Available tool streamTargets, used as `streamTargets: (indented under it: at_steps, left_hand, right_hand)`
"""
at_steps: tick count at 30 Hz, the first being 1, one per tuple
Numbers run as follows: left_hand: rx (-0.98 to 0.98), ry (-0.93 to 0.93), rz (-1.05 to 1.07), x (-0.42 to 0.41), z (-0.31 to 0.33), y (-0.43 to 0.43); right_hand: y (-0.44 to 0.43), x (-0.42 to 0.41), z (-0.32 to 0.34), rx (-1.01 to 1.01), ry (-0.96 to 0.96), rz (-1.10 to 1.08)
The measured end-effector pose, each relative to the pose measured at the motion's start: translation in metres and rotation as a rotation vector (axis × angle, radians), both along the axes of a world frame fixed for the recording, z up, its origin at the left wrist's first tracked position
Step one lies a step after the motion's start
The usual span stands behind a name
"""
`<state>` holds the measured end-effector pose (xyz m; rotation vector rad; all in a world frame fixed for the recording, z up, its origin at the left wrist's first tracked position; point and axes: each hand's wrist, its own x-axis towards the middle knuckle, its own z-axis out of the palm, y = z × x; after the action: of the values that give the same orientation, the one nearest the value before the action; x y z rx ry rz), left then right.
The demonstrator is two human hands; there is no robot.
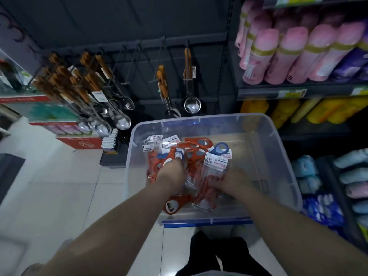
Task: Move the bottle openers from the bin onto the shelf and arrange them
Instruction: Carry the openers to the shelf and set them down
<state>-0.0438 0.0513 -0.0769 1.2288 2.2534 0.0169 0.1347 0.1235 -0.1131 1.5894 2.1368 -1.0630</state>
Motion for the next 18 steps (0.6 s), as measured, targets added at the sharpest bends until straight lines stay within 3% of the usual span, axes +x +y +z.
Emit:
streamTargets:
  at_steps: [3,6,10,15,18]
  left_hand:
    - [-0.030,0.009,-0.004,0.009,-0.004,-0.001]
    - [-0.032,-0.004,0.043,0.010,-0.005,-0.002]
    - [-0.019,0.034,0.093,0.015,-0.007,0.004]
    - [-0.145,0.099,0.151,0.052,-0.014,0.005]
    - [-0.193,-0.021,0.260,0.063,-0.014,0.010]
  right_hand:
    - [0.006,-0.017,-0.011,-0.045,0.110,-0.082]
    - [0.011,-0.021,-0.005,-0.072,0.137,0.016]
    - [0.033,-0.002,-0.005,0.043,0.213,0.015]
    - [0.047,0.023,0.031,0.094,0.122,-0.048]
    - [0.050,0.032,0.046,0.176,0.057,0.024]
